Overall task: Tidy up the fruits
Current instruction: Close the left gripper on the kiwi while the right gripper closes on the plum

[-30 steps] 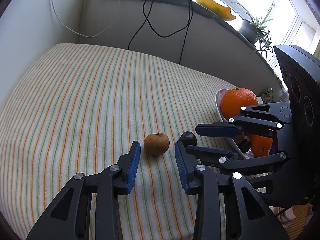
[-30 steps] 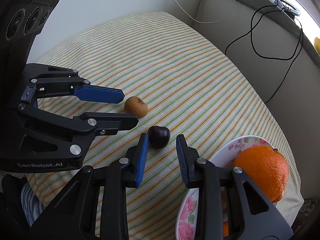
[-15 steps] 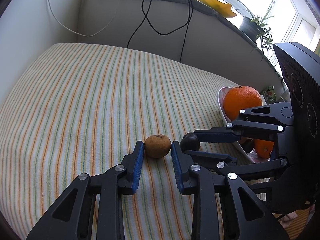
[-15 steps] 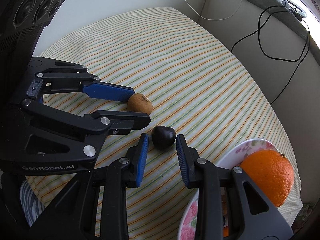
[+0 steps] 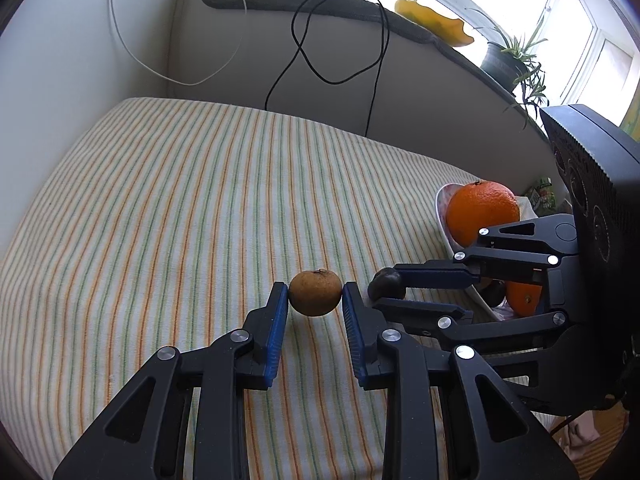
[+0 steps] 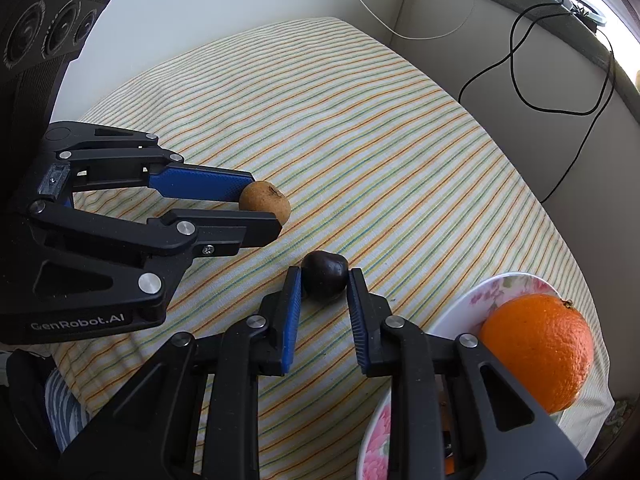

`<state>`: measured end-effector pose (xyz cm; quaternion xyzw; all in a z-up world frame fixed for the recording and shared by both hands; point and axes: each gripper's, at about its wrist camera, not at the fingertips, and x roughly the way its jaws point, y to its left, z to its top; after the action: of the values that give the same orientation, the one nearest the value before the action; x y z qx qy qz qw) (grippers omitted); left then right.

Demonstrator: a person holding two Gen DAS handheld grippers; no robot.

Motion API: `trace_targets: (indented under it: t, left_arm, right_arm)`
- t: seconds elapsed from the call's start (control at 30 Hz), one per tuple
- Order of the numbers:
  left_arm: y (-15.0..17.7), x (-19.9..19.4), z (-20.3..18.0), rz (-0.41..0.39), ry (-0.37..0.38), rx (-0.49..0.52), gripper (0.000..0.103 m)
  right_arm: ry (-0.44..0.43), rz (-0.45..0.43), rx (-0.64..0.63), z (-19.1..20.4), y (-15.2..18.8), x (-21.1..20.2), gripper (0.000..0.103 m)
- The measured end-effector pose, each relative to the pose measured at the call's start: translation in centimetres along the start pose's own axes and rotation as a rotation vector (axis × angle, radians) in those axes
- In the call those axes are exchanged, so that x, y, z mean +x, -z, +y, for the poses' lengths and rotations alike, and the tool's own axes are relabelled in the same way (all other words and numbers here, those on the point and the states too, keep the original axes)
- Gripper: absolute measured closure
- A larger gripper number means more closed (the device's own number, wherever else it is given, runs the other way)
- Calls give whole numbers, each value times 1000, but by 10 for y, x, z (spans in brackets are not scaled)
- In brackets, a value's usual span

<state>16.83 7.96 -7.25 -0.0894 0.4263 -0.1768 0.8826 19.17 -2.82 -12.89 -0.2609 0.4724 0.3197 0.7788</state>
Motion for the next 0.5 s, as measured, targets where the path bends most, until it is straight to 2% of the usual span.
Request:
trace_targets:
  t: [0.5]
  left_arm:
    - [7,-21,-11,-40,-27,25,77]
  right_arm:
    - [-14,-79,28,8,10,-28,79]
